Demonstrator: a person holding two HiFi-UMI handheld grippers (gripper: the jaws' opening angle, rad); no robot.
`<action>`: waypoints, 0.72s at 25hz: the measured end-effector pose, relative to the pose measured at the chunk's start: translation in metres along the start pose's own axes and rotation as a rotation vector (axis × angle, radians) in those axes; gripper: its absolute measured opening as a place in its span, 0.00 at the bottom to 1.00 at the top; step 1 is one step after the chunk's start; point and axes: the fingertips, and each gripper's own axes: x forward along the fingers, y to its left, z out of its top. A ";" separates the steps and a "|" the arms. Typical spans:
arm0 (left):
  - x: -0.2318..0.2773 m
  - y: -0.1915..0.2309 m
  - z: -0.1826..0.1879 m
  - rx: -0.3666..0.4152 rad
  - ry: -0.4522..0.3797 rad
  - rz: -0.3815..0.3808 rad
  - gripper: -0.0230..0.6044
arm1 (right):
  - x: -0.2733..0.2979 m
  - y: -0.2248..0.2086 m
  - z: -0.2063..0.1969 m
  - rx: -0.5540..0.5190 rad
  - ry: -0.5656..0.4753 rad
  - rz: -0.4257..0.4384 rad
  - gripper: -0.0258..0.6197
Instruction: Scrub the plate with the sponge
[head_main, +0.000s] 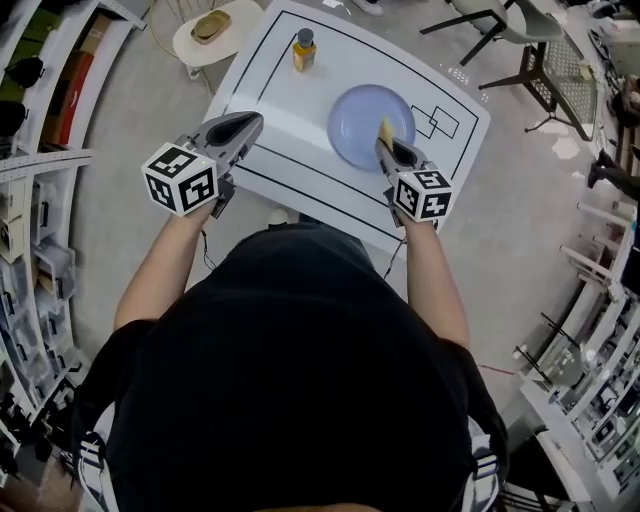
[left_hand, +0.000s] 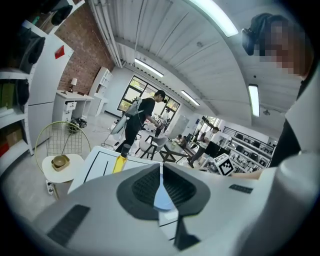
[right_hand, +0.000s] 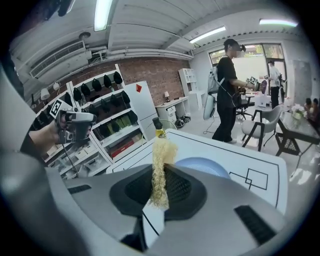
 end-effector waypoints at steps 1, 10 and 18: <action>0.003 0.000 0.000 -0.003 0.002 0.000 0.08 | 0.004 -0.003 -0.004 -0.003 0.012 0.000 0.10; 0.031 0.004 -0.012 -0.029 0.037 0.002 0.08 | 0.045 -0.024 -0.040 -0.072 0.136 0.023 0.10; 0.041 0.008 -0.023 -0.059 0.065 0.010 0.08 | 0.084 -0.018 -0.065 -0.167 0.232 0.076 0.10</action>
